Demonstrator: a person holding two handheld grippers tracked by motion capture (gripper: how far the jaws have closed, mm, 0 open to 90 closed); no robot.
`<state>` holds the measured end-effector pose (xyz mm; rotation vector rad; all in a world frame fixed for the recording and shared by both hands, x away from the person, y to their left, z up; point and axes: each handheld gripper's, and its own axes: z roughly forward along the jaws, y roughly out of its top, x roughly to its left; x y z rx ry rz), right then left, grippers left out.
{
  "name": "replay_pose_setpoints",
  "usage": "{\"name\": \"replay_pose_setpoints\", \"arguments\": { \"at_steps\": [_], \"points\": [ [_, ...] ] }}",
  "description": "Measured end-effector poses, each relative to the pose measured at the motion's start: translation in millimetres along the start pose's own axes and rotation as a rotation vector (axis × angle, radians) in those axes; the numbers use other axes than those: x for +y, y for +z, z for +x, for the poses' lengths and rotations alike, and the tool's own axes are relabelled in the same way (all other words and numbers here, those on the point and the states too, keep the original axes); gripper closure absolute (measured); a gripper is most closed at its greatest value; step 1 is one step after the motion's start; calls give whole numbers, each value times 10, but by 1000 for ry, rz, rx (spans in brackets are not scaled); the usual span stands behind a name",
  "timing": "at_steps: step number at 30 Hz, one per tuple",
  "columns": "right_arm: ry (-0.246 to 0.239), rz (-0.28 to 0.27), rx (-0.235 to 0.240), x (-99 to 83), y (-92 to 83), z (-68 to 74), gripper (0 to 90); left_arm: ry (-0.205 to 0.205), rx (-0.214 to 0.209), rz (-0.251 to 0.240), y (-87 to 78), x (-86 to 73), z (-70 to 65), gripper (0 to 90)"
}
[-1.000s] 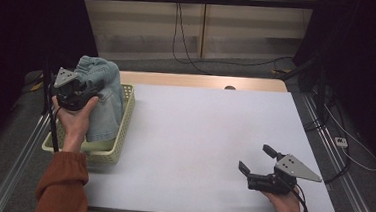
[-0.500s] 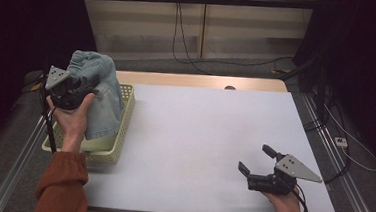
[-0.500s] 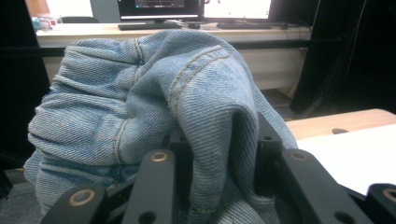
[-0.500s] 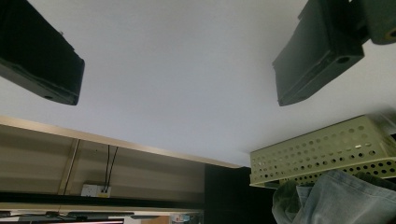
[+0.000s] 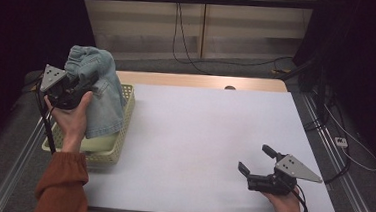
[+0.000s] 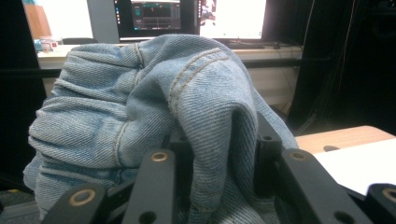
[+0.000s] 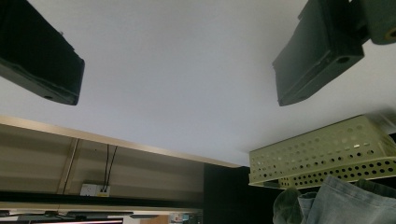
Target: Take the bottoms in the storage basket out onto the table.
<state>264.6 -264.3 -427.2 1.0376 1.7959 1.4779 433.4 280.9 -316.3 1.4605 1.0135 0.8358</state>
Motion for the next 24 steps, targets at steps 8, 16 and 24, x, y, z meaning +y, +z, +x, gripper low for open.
{"name": "replay_pose_setpoints", "arguments": {
  "at_steps": [8,16,24],
  "points": [
    [-3,4,0,1,9,6,16,5,-1,-32,-52,57,-38,692],
    [0,2,-1,3,8,1,15,5,-21,-46,-101,148,-112,693],
    [2,0,2,4,7,0,15,2,-50,-73,-131,220,-203,696]
  ]
}}
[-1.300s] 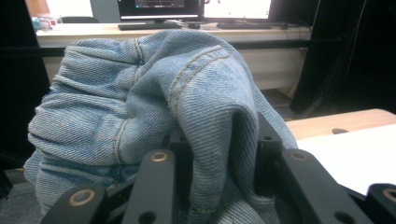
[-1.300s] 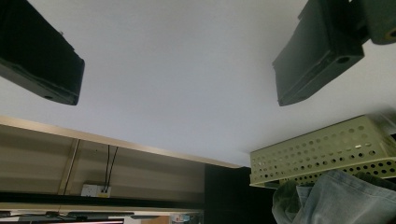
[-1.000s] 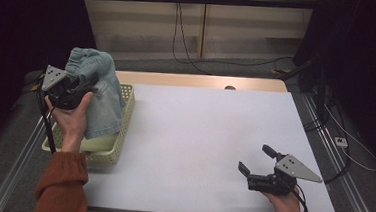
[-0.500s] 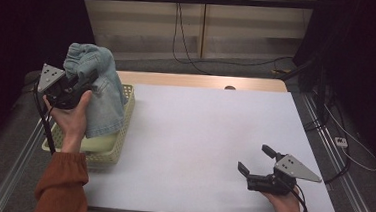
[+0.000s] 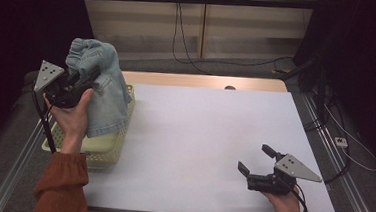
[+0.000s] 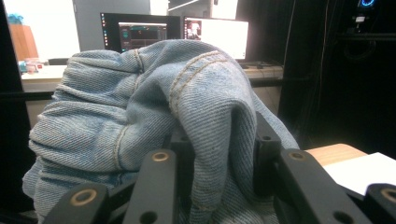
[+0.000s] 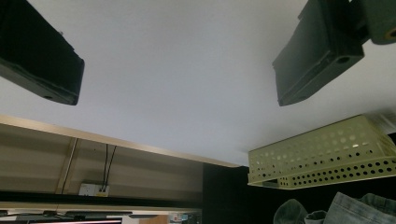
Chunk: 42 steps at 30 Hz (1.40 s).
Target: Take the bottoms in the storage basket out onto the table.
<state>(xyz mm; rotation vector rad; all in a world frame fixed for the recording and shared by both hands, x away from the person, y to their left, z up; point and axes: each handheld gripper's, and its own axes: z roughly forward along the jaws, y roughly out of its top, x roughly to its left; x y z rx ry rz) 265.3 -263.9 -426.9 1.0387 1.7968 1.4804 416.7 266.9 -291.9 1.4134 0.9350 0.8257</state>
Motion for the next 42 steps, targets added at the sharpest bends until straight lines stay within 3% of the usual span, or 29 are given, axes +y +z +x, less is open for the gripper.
{"name": "replay_pose_setpoints", "arguments": {
  "at_steps": [5,12,21,42],
  "points": [
    [-5,-1,4,1,4,2,16,15,-9,3,-1,36,-44,696],
    [-2,-1,3,0,3,1,15,-7,-33,4,18,67,-105,698],
    [2,0,3,0,4,1,15,24,-79,9,41,104,-214,698],
    [-2,-3,8,2,12,2,15,35,-132,17,69,177,-444,698]
  ]
}}
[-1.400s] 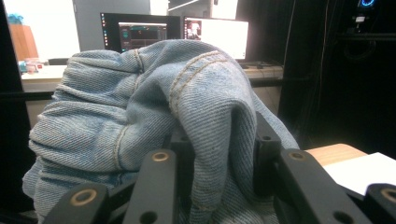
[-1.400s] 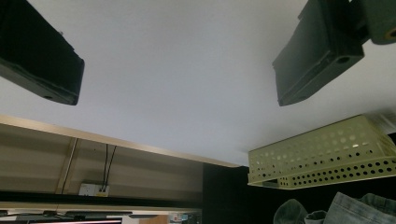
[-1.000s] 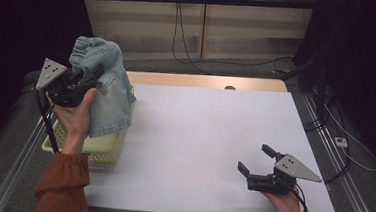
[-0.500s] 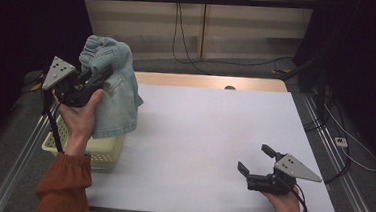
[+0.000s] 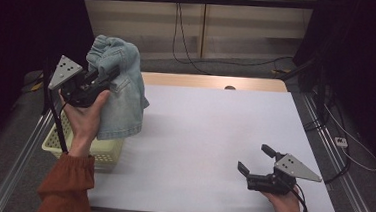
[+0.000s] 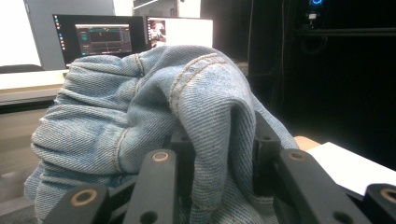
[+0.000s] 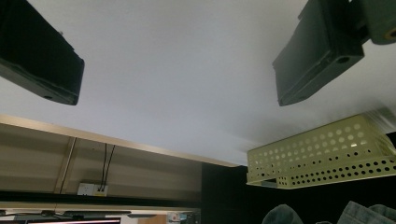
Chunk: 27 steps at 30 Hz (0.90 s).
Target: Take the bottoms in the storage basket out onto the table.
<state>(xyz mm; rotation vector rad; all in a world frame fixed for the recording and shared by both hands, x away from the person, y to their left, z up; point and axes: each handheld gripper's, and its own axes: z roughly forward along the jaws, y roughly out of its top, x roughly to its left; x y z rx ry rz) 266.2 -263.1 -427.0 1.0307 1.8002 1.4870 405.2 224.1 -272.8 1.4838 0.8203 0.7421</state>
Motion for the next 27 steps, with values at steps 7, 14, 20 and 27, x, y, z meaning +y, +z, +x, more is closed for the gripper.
{"name": "replay_pose_setpoints", "arguments": {
  "at_steps": [7,14,20,27],
  "points": [
    [-4,-1,7,1,10,2,15,4,-16,2,11,15,-60,698],
    [-6,-1,8,0,9,0,15,33,-41,7,12,76,-169,698],
    [-4,-3,6,0,8,1,15,36,-62,12,16,109,-244,698],
    [-3,-2,5,0,9,1,15,46,-86,21,29,140,-324,698]
  ]
}}
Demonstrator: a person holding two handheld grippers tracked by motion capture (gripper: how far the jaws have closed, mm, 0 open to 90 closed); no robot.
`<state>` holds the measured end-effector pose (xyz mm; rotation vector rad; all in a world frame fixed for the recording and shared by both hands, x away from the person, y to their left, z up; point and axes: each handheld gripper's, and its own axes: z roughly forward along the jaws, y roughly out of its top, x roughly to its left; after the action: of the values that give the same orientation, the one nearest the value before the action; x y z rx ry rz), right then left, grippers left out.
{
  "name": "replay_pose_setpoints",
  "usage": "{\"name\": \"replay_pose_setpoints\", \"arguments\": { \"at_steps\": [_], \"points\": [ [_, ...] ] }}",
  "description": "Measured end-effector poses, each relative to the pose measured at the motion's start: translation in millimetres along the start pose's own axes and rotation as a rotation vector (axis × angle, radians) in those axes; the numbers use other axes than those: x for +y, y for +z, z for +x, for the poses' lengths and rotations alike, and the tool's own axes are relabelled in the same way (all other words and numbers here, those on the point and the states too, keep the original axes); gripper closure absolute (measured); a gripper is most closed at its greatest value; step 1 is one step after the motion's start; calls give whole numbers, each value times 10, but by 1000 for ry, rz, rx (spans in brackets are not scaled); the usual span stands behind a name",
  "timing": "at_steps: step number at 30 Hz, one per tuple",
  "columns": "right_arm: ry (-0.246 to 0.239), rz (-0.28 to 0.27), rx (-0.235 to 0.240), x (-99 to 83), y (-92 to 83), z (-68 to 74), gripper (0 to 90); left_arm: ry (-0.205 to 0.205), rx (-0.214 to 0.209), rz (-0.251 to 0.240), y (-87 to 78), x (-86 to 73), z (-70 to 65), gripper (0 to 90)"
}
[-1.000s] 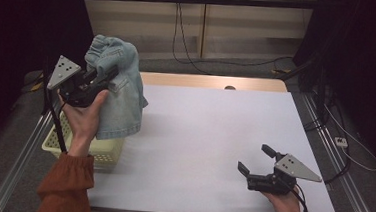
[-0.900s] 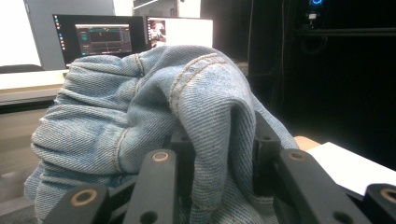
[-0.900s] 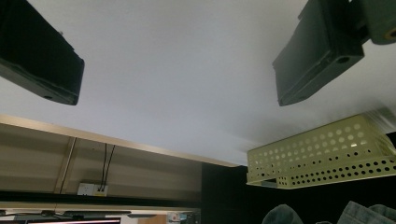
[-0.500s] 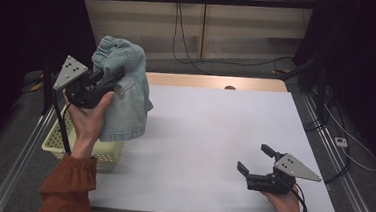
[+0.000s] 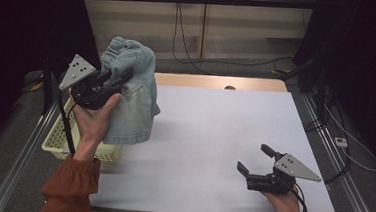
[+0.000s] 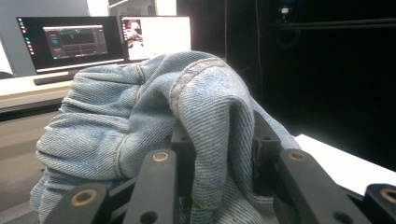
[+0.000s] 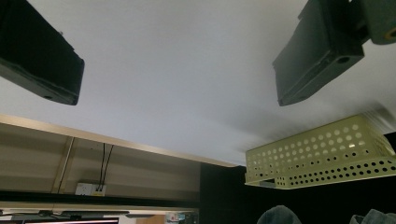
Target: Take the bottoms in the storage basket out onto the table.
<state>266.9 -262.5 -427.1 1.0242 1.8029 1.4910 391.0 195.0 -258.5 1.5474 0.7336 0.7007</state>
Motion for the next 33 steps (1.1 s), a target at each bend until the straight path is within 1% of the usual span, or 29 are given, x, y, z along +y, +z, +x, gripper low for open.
{"name": "replay_pose_setpoints", "arguments": {
  "at_steps": [2,7,10,14,16,17,18,23,24,26,33],
  "points": [
    [-3,-1,0,-1,-1,-1,15,1,-2,-2,13,4,-24,699],
    [-3,1,2,-2,0,-3,15,23,-23,23,37,12,-58,701],
    [-2,2,1,-3,2,-5,15,15,-33,25,63,12,-93,705],
    [-3,2,0,-3,2,-5,15,20,-55,36,90,13,-115,718],
    [-2,2,-1,-3,2,-5,15,25,-59,38,102,11,-141,733],
    [-1,2,-1,-3,1,-5,15,20,-65,37,113,12,-153,736],
    [-2,2,-1,-3,1,-5,16,28,-68,43,118,14,-158,738],
    [0,4,-3,-2,-2,-7,15,23,-89,46,170,11,-199,743],
    [0,4,-3,-2,-2,-8,15,17,-92,43,187,10,-209,743],
    [-1,3,-3,-1,-3,-7,15,24,-100,50,211,13,-222,743],
    [-1,2,-9,1,-12,-14,15,22,-112,48,258,14,-258,743]
  ]
}}
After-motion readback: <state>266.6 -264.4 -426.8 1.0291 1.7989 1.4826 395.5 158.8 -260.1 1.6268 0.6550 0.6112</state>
